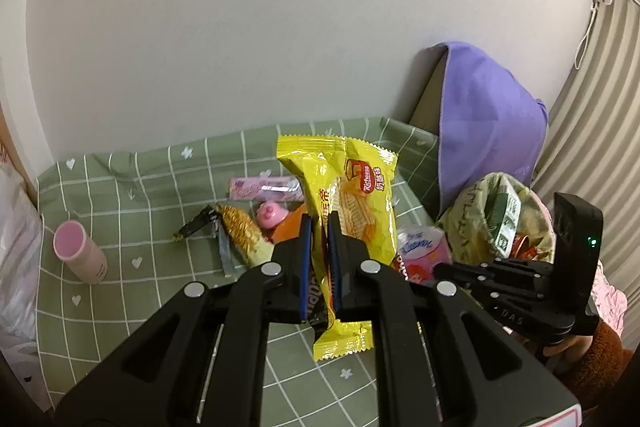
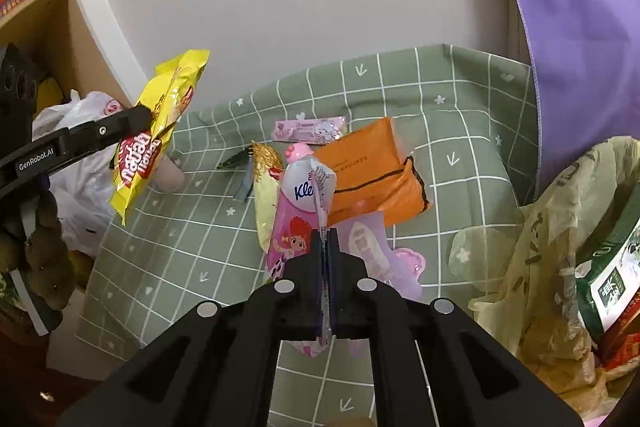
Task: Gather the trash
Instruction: 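Carry the Kleenex pack and wafer bag over the trash bin with both tools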
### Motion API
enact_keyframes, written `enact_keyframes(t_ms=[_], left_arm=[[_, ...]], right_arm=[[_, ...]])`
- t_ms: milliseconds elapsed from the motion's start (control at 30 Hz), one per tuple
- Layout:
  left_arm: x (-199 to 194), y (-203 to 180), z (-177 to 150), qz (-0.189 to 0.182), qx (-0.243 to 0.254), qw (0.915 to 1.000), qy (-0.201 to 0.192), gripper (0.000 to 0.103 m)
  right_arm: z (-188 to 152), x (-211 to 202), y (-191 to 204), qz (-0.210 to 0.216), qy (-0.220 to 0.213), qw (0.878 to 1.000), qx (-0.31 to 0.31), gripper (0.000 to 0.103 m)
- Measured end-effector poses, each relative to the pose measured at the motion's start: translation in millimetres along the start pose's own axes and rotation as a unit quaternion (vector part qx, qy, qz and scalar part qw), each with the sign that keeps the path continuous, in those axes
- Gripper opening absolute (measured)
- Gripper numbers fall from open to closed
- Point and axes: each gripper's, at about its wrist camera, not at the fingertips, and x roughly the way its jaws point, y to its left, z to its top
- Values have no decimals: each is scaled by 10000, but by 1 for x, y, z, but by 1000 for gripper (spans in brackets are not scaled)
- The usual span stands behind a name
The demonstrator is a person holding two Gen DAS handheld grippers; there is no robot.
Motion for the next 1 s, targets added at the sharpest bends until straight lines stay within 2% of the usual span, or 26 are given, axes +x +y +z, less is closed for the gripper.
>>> enact_keyframes(t_ms=[167, 267, 333, 367, 400, 467, 567, 667, 867, 933, 1000], left_arm=[[18, 17, -18, 88, -263, 9992, 293, 7], [28, 25, -28, 105, -385, 9981, 468, 7], [34, 27, -34, 117, -426, 9974, 564, 7], [36, 28, -36, 121, -439, 9971, 610, 7], [39, 29, -38, 122, -440, 9969, 644, 7], [43, 29, -42, 121, -440, 9964, 710, 7], [47, 28, -46, 110, -422, 9958, 807, 7], [50, 28, -50, 125, -416, 9952, 876, 7], [50, 36, -53, 170, -529, 9943, 915, 7], [49, 37, -53, 167, -560, 9940, 921, 7], [49, 37, -54, 150, -576, 9939, 923, 7]], right_arm=[[-5, -6, -5, 17, -38, 10000, -21, 6], [-15, 1, -18, 300, 184, 9989, 298, 6], [-25, 16, -26, 461, 514, 9967, 436, 6], [-32, 26, -26, 256, 744, 9965, 298, 6], [-40, 36, -22, -305, 882, 9956, -78, 6], [-51, 50, -19, -746, 1068, 9906, -410, 6], [-61, 69, -33, -427, 1564, 9864, 251, 6], [-61, 81, -33, -301, 1881, 9812, 325, 7], [-50, 100, -9, -230, 2157, 9762, -60, 7], [-46, 104, -10, -72, 2155, 9764, 104, 7], [-46, 106, -26, 368, 2117, 9740, 722, 7]])
